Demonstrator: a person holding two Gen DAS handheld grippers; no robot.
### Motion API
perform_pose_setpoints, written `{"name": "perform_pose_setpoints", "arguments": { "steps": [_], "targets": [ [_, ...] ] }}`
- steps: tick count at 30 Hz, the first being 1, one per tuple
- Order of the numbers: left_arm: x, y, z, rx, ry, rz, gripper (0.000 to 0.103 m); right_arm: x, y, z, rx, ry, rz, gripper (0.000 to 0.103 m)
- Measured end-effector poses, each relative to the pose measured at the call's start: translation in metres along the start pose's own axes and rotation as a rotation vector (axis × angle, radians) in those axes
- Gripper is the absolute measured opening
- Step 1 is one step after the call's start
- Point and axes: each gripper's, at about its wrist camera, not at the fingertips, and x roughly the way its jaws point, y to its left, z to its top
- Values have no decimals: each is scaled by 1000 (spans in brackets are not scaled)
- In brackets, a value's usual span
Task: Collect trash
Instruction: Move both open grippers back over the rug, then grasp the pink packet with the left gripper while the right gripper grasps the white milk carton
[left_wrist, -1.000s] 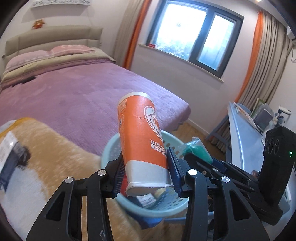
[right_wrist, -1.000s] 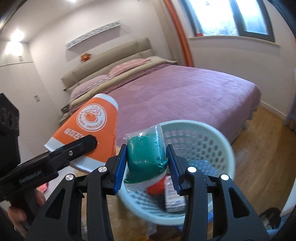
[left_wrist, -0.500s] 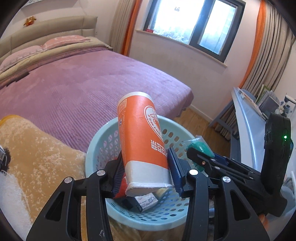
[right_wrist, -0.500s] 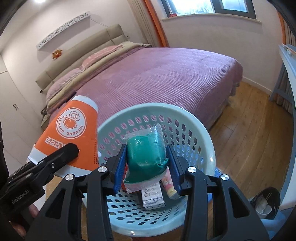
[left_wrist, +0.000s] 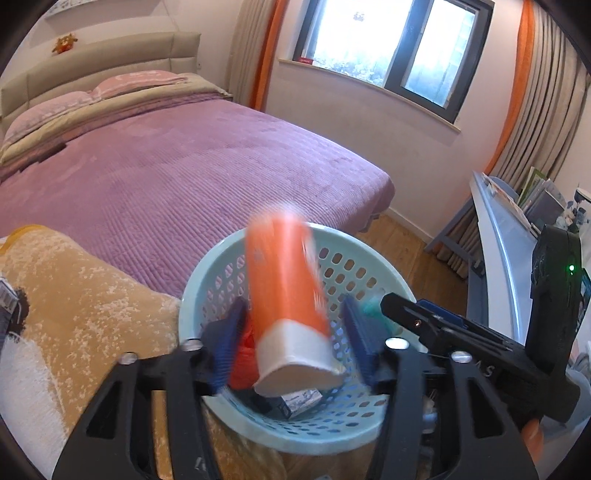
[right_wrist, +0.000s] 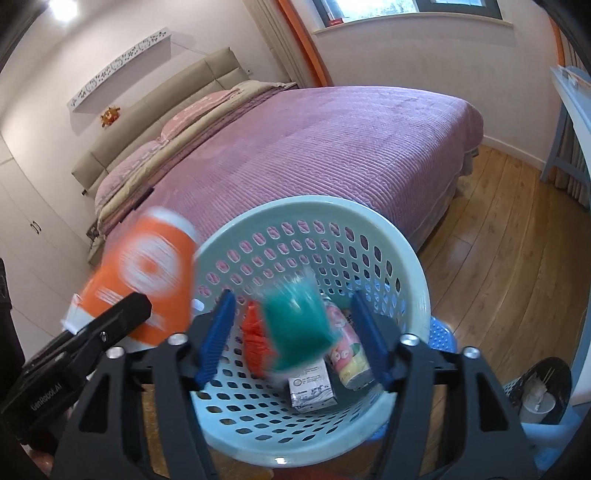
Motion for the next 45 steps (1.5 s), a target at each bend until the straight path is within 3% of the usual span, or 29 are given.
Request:
{"name": "perform_pose_setpoints", "arguments": {
  "steps": [4, 11, 18, 27, 34, 40, 45],
  "targets": [
    [-16, 4, -4, -25, -29, -12, 77, -15, 4, -3, -5, -14, 15, 64],
    [-61, 16, -17, -38, -86, -31, 81, -50, 37, -8, -63, -63, 60, 66],
    [-111, 38, -41, -79, -143, -12, 83, -74, 108, -28, -195, -100, 121, 68],
    [-172, 106, -85, -178, -200, 146, 85, -50, 192, -79, -346, -44, 208, 74],
    [-207, 187, -115, -337, -211, 295, 85, -10, 233, -117, -413, 11, 236, 74],
    [-198, 244, -136, -478, -130, 386, 85, 13, 253, -140, -460, 64, 229, 74],
    [-186, 271, -137, -534, -114, 379, 85, 10, 268, -137, -487, 72, 245, 74]
  ]
}}
